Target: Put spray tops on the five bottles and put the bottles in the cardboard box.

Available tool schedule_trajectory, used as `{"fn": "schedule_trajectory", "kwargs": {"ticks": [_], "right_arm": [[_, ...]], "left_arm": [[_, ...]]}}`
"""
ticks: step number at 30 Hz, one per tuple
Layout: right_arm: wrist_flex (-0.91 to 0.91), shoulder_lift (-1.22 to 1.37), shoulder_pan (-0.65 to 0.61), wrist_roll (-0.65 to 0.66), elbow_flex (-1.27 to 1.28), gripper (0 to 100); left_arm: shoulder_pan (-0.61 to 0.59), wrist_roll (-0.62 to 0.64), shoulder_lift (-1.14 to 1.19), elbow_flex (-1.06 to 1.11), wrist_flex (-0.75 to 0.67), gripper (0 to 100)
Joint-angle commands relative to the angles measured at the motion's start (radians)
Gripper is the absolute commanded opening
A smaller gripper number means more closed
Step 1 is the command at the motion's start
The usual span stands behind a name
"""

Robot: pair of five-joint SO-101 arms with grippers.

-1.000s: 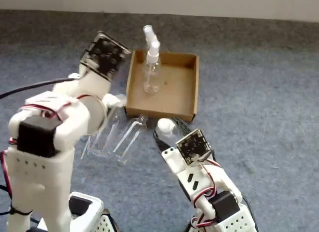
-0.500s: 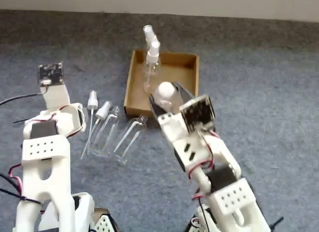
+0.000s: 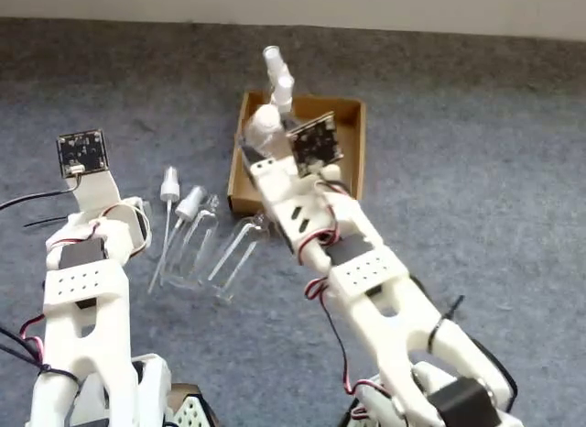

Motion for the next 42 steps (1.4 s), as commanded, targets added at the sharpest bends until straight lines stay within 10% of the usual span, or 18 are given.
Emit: {"fn": "schedule_trajectory", "kwargs": {"ticks": [1,42], "right_arm": [[-0.067,0.067,-0.033,-0.009,-0.068,0.4],[0.054,0.196,-0.005,-0.009,-0.079,10.4]], "left_arm": [[0.025,0.003,-0.008,-0.005,-0.017,17],[0.025,0.002,-0.008,-0.004,-0.017,17]]}}
